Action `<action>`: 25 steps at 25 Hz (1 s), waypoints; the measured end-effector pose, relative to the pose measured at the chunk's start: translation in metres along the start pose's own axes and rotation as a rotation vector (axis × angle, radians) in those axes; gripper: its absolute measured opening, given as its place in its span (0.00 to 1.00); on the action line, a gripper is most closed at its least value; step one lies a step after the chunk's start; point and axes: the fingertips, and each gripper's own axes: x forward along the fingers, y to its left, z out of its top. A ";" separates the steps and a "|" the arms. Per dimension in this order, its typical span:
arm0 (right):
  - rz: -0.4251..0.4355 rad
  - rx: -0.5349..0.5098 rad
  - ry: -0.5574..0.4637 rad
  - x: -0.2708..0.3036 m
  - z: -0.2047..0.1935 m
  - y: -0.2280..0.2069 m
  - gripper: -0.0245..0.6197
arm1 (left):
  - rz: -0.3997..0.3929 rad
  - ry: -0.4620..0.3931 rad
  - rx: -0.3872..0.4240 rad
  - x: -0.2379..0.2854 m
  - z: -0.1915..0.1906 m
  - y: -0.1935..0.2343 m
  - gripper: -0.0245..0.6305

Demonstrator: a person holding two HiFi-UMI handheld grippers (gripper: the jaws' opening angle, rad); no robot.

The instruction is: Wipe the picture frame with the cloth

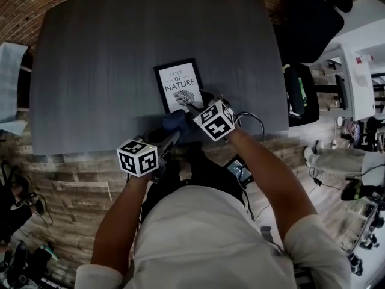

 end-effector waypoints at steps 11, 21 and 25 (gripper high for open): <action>-0.016 0.064 -0.022 -0.030 0.011 0.002 0.42 | -0.038 -0.096 0.014 -0.059 0.013 -0.017 0.22; -0.071 0.173 -0.155 -0.086 0.034 0.014 0.41 | -0.071 -0.222 0.046 -0.121 0.041 -0.028 0.22; -0.079 0.226 -0.252 -0.129 0.046 0.023 0.38 | -0.073 -0.290 0.063 -0.156 0.052 -0.036 0.22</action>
